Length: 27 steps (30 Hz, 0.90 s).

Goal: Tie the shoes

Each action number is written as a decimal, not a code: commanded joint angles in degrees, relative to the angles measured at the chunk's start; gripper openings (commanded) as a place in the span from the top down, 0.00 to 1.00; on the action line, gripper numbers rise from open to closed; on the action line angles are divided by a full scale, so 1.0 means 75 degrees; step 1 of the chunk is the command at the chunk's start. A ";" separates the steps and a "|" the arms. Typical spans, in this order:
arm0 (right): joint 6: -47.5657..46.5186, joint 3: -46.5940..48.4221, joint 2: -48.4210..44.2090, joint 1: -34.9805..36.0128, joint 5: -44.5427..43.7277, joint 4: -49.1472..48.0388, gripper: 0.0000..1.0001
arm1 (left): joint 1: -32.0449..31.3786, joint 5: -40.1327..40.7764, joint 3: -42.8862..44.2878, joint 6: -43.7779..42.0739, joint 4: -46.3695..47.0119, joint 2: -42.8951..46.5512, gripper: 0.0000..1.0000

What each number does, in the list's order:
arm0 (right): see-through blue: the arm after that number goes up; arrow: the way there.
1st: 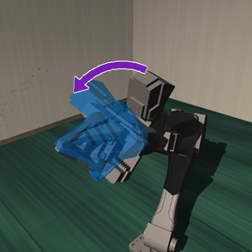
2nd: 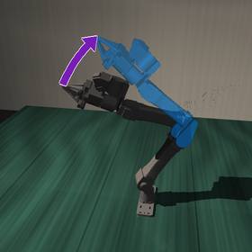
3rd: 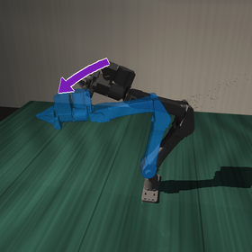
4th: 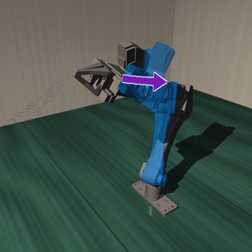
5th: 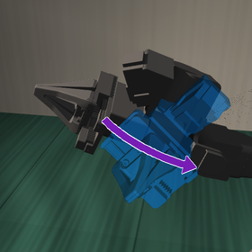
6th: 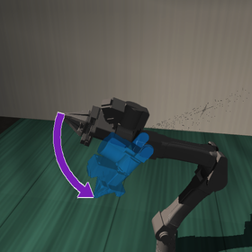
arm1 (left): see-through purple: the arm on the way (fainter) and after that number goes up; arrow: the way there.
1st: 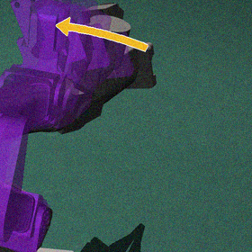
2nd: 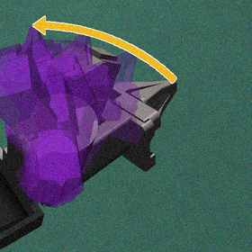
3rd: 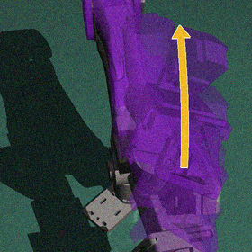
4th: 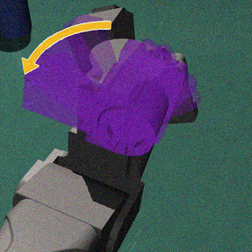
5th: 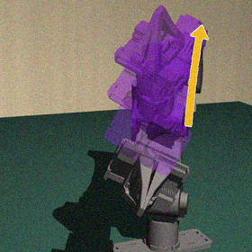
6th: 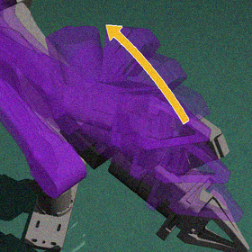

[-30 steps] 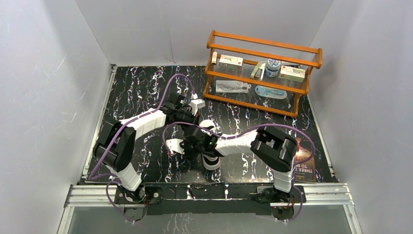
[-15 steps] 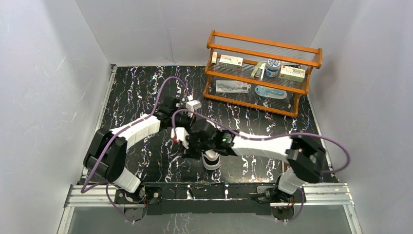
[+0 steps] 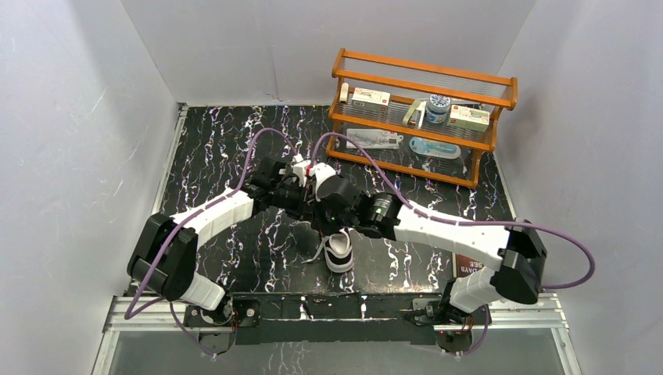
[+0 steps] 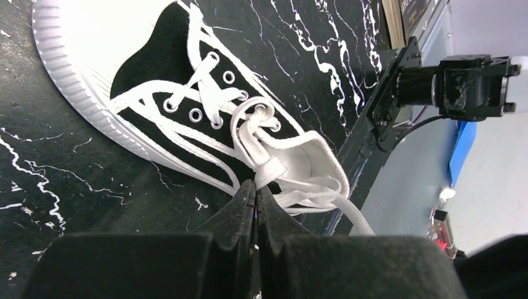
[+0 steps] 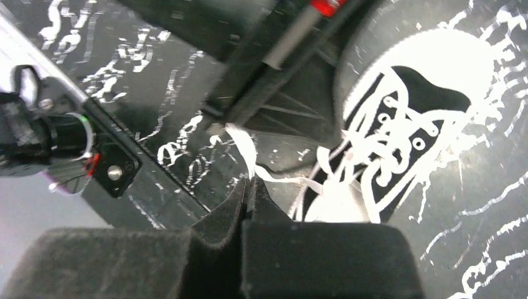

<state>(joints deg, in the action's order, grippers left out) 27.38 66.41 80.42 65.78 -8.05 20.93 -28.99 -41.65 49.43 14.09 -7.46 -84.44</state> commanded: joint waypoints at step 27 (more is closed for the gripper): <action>-0.2332 -0.1275 0.0029 -0.0274 0.2879 -0.5836 1.00 | -0.0032 -0.0363 -0.0620 -0.3239 0.1329 0.1246 1.00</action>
<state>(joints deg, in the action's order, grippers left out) 13.93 57.93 88.40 63.77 21.93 -22.15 -28.99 -39.29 48.16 -8.80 -7.09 -73.80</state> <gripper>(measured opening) 0.011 0.007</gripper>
